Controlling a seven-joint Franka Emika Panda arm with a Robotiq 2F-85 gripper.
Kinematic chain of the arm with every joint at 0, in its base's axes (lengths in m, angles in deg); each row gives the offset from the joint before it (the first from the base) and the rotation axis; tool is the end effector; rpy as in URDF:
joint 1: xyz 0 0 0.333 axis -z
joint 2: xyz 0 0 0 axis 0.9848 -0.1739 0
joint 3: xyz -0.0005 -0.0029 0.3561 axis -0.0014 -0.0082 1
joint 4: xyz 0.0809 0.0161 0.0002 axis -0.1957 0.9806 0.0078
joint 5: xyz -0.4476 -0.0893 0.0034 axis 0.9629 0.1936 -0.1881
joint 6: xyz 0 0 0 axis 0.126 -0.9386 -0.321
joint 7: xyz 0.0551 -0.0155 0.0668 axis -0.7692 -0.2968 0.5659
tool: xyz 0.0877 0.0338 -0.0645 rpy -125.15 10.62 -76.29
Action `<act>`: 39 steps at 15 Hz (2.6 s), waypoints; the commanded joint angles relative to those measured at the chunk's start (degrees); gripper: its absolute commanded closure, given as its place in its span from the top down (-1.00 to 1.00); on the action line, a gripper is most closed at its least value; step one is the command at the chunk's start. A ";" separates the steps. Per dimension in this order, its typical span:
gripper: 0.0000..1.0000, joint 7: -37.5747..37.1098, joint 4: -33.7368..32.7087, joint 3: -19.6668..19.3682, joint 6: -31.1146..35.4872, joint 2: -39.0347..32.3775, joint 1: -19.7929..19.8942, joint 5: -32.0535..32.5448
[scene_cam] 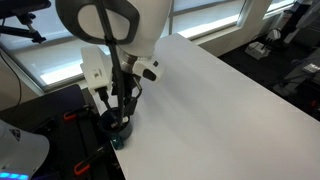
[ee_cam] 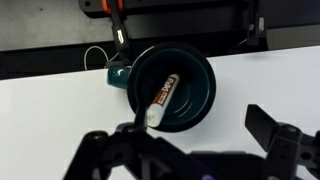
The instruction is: Remove the marker from the cup and put it on the table
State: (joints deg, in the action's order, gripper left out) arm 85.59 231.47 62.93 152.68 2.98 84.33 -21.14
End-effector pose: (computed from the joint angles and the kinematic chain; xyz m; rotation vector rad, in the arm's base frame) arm 0.3967 -0.0683 0.2125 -2.9989 0.1665 0.5604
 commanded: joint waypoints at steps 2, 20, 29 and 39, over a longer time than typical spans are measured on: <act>1.00 0.16 0.80 -0.23 2.81 -1.97 0.94 0.01; -0.77 0.27 1.94 -0.18 8.17 -4.87 1.62 1.00; -0.90 1.22 2.15 0.27 3.71 -0.88 1.16 2.66; -0.90 1.70 -2.64 0.94 -9.86 15.05 0.45 5.32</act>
State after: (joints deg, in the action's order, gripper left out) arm 88.33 229.86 63.71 143.26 13.83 84.81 -16.69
